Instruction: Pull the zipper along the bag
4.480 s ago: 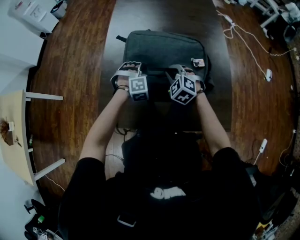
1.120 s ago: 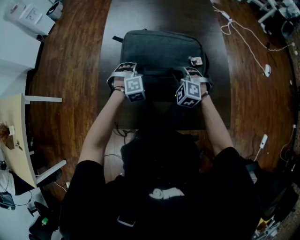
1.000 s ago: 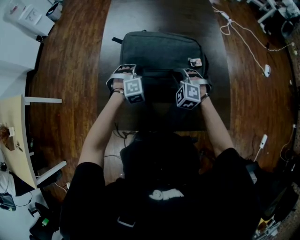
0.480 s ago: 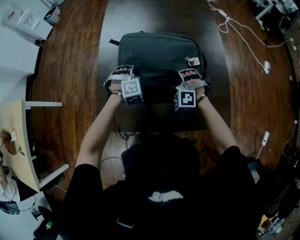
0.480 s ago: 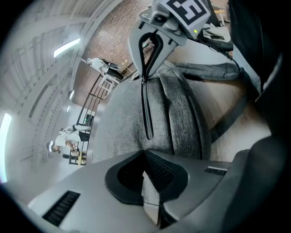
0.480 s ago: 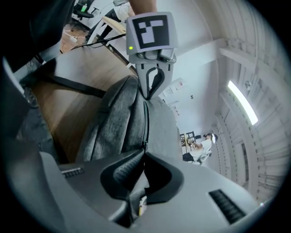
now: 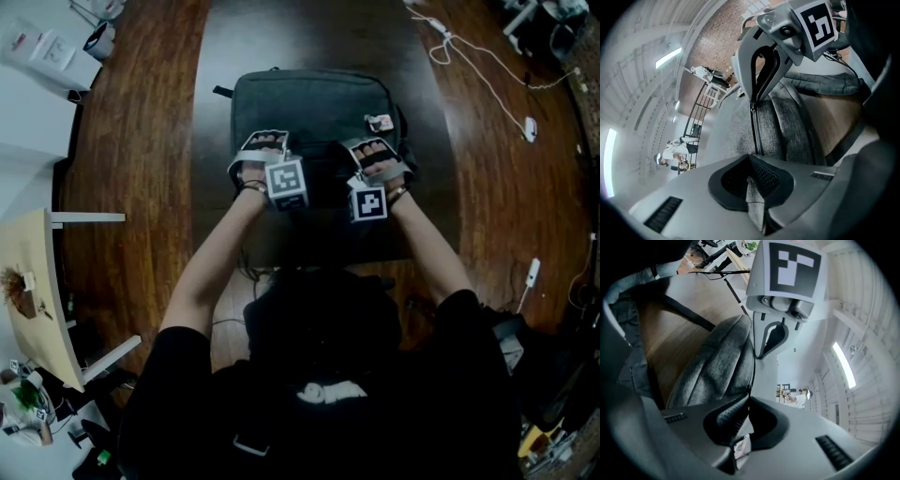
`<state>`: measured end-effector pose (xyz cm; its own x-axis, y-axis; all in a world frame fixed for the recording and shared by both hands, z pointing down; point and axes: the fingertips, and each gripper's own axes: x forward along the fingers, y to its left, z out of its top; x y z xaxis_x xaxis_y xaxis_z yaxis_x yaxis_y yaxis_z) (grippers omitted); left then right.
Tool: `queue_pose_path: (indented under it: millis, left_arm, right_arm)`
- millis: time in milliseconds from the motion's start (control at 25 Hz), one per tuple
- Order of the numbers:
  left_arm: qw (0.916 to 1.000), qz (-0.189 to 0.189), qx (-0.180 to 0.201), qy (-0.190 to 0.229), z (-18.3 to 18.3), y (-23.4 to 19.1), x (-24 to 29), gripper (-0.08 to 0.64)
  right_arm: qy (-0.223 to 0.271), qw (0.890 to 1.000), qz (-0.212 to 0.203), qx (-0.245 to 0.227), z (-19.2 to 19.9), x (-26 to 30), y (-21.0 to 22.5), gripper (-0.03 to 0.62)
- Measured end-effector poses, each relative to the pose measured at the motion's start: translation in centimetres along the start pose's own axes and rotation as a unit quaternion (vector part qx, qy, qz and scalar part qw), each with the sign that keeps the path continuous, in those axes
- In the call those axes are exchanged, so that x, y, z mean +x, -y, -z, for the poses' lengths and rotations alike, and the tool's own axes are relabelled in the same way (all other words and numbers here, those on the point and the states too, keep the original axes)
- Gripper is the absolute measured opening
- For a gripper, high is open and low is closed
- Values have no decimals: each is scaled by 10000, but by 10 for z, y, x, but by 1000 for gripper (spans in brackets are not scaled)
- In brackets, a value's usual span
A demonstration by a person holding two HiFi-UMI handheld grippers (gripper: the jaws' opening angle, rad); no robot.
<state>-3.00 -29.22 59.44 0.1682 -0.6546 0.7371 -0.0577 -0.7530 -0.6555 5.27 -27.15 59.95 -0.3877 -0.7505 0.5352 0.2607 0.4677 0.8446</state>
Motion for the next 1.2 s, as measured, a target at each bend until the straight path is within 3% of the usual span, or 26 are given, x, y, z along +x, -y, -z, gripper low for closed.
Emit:
queue_pose_path:
  millis: [240, 440, 600, 680, 760, 840, 960, 1000, 1040, 1080, 1120, 1160, 1200]
  left_arm:
    - [9998, -135, -14, 170, 0, 4, 2, -2]
    - [9997, 5, -208, 157, 5, 8, 1, -2]
    - [9998, 26, -198, 53, 15, 12, 2, -3]
    - [9999, 28, -137, -12, 19, 13, 3, -3]
    - [9999, 46, -4, -123, 27, 15, 5, -3]
    - [9999, 20, 60, -137, 33, 16, 6, -3]
    - [10000, 37, -52, -11, 30, 15, 2, -3]
    - [9999, 83, -89, 28, 28, 17, 1, -3]
    - [9999, 110, -122, 50, 26, 18, 1, -3]
    - [9998, 112, -150, 56, 25, 18, 1, -3]
    - [9998, 99, -176, 52, 24, 18, 2, -3]
    - [9997, 89, -202, 48, 22, 17, 3, -3]
    - [9997, 88, -227, 48, 20, 16, 4, -3]
  right_arm:
    - [-53, 9998, 162, 63, 7, -1, 0, 23]
    - [-107, 9996, 232, 107, 22, -2, -3, 23]
    - [-184, 9993, 122, 302, 34, -7, -10, 23]
    - [-609, 9973, -135, 396, 60, -6, -24, 15]
    - [-1317, 9869, -435, 829, 109, -14, -41, 14]
    - [-1641, 9780, -440, 1213, 138, -29, -45, 14]
    - [-1345, 9772, -247, 1623, 119, -32, -33, 15]
    - [-1133, 9713, -180, 2085, 104, -31, -23, 17]
    - [-885, 9561, -139, 2791, 88, -31, -10, 17]
    - [-615, 9284, -166, 3660, 73, -32, 1, 18]
    - [-341, 8884, -268, 4570, 61, -32, 7, 21]
    - [-76, 8416, -412, 5385, 51, -32, 11, 33]
    - [164, 7962, -551, 6023, 43, -32, 14, 77]
